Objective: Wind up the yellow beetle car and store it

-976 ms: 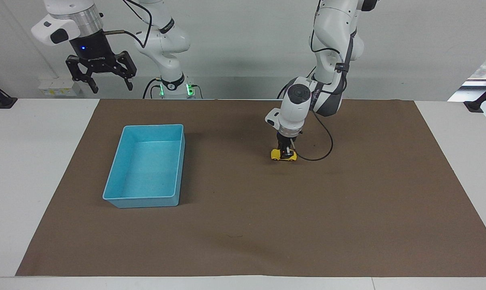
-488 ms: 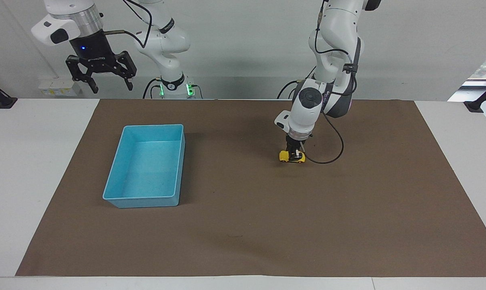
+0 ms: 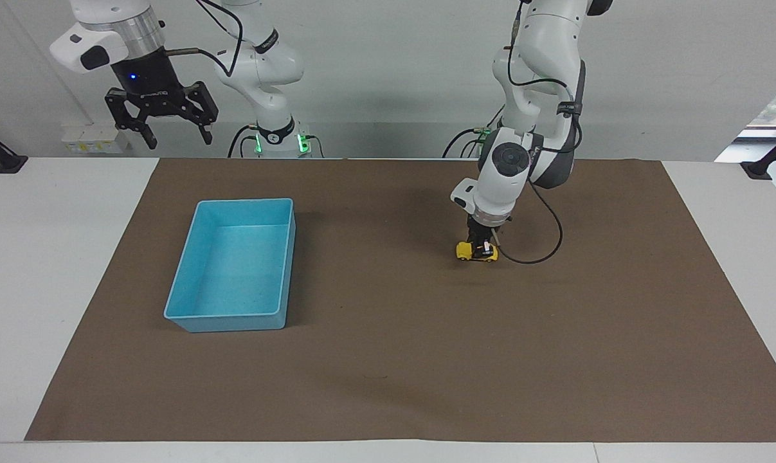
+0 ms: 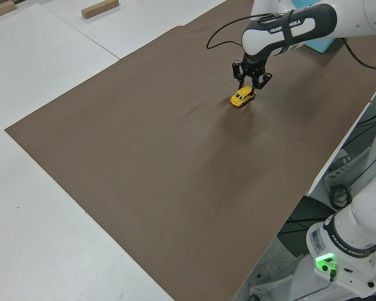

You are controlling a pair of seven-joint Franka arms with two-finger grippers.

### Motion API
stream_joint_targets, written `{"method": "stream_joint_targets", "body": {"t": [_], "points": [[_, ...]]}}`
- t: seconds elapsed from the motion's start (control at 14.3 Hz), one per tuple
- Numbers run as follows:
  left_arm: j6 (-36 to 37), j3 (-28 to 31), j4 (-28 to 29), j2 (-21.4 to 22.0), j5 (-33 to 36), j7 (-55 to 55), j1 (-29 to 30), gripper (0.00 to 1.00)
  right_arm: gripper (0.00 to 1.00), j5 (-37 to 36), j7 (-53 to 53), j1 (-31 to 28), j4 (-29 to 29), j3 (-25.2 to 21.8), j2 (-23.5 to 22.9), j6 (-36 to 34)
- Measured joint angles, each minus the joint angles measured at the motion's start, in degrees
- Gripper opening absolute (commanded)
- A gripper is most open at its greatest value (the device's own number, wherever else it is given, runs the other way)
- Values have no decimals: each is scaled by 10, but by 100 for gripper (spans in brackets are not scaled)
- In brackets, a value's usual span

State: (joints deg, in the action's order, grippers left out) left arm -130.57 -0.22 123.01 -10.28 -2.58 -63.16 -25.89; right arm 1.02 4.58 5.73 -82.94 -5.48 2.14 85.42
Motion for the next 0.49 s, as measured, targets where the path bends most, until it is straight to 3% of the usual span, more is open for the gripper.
{"method": "stream_joint_targets", "body": {"t": [0.49], "points": [[3, 1, 4, 4, 0, -11, 23, 0, 100, 0, 0, 0, 0, 0, 0, 0]]}}
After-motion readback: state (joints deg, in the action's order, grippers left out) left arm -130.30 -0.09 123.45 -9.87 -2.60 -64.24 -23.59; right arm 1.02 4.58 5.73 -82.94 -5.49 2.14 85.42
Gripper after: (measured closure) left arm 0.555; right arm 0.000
